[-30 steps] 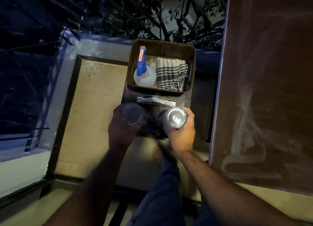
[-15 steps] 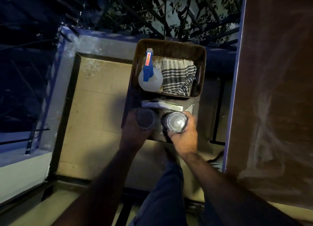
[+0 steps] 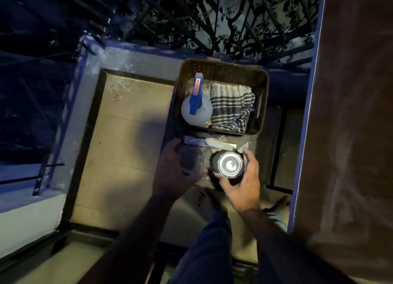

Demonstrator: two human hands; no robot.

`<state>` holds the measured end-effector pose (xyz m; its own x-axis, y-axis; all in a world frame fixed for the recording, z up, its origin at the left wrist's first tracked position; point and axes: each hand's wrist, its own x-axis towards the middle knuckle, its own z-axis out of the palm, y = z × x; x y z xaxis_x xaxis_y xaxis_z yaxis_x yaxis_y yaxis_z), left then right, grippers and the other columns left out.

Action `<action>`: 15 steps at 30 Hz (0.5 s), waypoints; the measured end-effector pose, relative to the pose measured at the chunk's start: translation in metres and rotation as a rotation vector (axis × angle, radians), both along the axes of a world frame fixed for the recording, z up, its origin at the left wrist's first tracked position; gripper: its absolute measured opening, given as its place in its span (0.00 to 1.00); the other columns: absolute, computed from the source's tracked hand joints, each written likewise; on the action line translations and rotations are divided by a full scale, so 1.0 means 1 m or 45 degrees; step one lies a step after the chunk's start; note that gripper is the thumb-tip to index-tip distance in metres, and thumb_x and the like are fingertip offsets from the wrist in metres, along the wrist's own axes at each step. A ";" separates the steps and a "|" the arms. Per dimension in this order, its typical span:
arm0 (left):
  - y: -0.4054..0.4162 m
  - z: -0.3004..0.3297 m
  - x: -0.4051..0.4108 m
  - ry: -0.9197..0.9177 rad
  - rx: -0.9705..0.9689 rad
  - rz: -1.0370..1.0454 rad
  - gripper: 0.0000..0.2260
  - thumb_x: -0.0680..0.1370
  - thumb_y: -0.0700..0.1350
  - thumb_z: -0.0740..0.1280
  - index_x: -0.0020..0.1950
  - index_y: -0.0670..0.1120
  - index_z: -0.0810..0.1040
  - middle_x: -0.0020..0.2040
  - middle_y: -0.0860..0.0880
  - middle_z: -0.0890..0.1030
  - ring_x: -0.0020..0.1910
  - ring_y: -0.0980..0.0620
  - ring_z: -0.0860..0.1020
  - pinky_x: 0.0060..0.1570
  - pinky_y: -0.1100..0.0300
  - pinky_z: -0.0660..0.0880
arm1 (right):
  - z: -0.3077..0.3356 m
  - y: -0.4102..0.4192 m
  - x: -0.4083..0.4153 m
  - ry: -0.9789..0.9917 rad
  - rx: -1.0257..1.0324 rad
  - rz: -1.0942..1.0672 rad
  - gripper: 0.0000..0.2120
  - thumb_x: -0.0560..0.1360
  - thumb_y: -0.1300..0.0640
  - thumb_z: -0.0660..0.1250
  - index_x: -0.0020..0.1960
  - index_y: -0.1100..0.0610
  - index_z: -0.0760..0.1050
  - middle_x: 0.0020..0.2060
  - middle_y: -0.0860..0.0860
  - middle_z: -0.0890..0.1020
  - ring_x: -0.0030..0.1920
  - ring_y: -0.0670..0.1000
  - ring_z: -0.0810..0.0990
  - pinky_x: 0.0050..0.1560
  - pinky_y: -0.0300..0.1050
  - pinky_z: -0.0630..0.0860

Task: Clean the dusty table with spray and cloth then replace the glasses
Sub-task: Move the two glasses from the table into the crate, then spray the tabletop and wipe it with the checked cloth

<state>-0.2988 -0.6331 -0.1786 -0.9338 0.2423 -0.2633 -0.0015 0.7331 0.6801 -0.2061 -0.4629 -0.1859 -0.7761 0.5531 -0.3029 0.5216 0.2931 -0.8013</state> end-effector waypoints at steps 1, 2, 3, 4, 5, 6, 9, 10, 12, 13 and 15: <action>0.001 0.005 -0.003 0.117 0.056 0.014 0.45 0.68 0.61 0.75 0.75 0.35 0.65 0.71 0.39 0.74 0.69 0.43 0.75 0.66 0.46 0.76 | 0.008 0.002 -0.003 0.079 0.040 0.005 0.44 0.65 0.46 0.76 0.75 0.57 0.62 0.68 0.48 0.68 0.70 0.46 0.69 0.72 0.36 0.63; 0.003 0.013 -0.007 0.199 0.156 0.044 0.42 0.72 0.59 0.72 0.75 0.32 0.65 0.71 0.40 0.73 0.70 0.45 0.75 0.65 0.46 0.77 | 0.018 0.005 -0.009 0.160 0.075 -0.002 0.43 0.68 0.44 0.74 0.75 0.60 0.62 0.69 0.51 0.68 0.71 0.46 0.68 0.73 0.35 0.62; 0.008 0.021 -0.013 0.240 0.273 0.088 0.39 0.75 0.55 0.70 0.75 0.30 0.64 0.71 0.46 0.73 0.71 0.52 0.74 0.65 0.50 0.77 | 0.026 0.009 -0.019 0.236 0.109 -0.017 0.40 0.70 0.45 0.71 0.75 0.62 0.62 0.70 0.54 0.68 0.72 0.48 0.67 0.74 0.37 0.62; 0.014 0.028 -0.022 0.261 0.376 0.111 0.36 0.76 0.52 0.69 0.75 0.30 0.63 0.71 0.53 0.72 0.70 0.61 0.73 0.64 0.58 0.77 | 0.032 0.015 -0.031 0.301 0.150 -0.022 0.36 0.73 0.46 0.69 0.75 0.63 0.63 0.70 0.56 0.69 0.72 0.50 0.67 0.74 0.40 0.62; 0.021 0.033 -0.032 0.271 0.443 0.120 0.35 0.75 0.48 0.69 0.75 0.30 0.63 0.69 0.59 0.70 0.69 0.68 0.71 0.64 0.65 0.75 | 0.036 0.021 -0.045 0.344 0.193 -0.016 0.32 0.76 0.48 0.66 0.75 0.62 0.65 0.71 0.57 0.69 0.73 0.52 0.67 0.75 0.44 0.63; 0.028 0.036 -0.043 0.259 0.467 0.129 0.34 0.75 0.46 0.69 0.75 0.31 0.63 0.69 0.60 0.70 0.68 0.70 0.70 0.65 0.66 0.74 | 0.037 0.028 -0.060 0.357 0.237 -0.004 0.27 0.78 0.51 0.64 0.74 0.61 0.66 0.71 0.57 0.70 0.73 0.54 0.67 0.75 0.49 0.64; 0.043 0.041 -0.073 0.152 0.361 0.094 0.36 0.72 0.41 0.69 0.79 0.40 0.61 0.73 0.50 0.72 0.68 0.64 0.72 0.66 0.61 0.75 | 0.034 0.047 -0.109 0.216 0.307 0.087 0.24 0.79 0.61 0.63 0.74 0.58 0.67 0.72 0.54 0.69 0.75 0.53 0.65 0.76 0.55 0.63; 0.046 0.039 -0.081 0.135 0.297 0.051 0.36 0.72 0.41 0.69 0.79 0.45 0.60 0.75 0.49 0.72 0.69 0.59 0.73 0.65 0.57 0.76 | 0.031 0.052 -0.124 0.129 0.316 0.156 0.25 0.78 0.62 0.63 0.75 0.58 0.67 0.73 0.54 0.69 0.76 0.53 0.64 0.77 0.55 0.61; 0.050 0.033 -0.094 0.107 0.220 -0.045 0.35 0.74 0.42 0.70 0.79 0.50 0.59 0.75 0.49 0.73 0.69 0.50 0.76 0.64 0.49 0.78 | 0.023 0.058 -0.152 -0.095 0.331 0.336 0.29 0.78 0.61 0.65 0.78 0.56 0.63 0.78 0.54 0.63 0.79 0.54 0.57 0.80 0.52 0.53; 0.052 0.030 -0.099 0.088 0.203 -0.068 0.34 0.76 0.43 0.71 0.78 0.51 0.60 0.73 0.49 0.75 0.67 0.48 0.78 0.63 0.48 0.78 | 0.018 0.060 -0.163 -0.216 0.337 0.434 0.32 0.78 0.58 0.67 0.79 0.54 0.60 0.80 0.53 0.59 0.80 0.54 0.53 0.80 0.51 0.49; 0.056 0.026 -0.106 0.053 0.194 -0.080 0.31 0.76 0.47 0.73 0.76 0.53 0.62 0.67 0.50 0.80 0.61 0.49 0.80 0.59 0.49 0.79 | 0.007 0.060 -0.177 -0.459 0.396 0.635 0.38 0.77 0.50 0.70 0.81 0.50 0.53 0.81 0.51 0.50 0.81 0.57 0.45 0.80 0.53 0.46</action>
<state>-0.4053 -0.5768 -0.1526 -0.9248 0.3348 -0.1805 0.0716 0.6193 0.7819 -0.3828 -0.4025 -0.1788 -0.8412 0.2590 -0.4747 0.4826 0.7556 -0.4429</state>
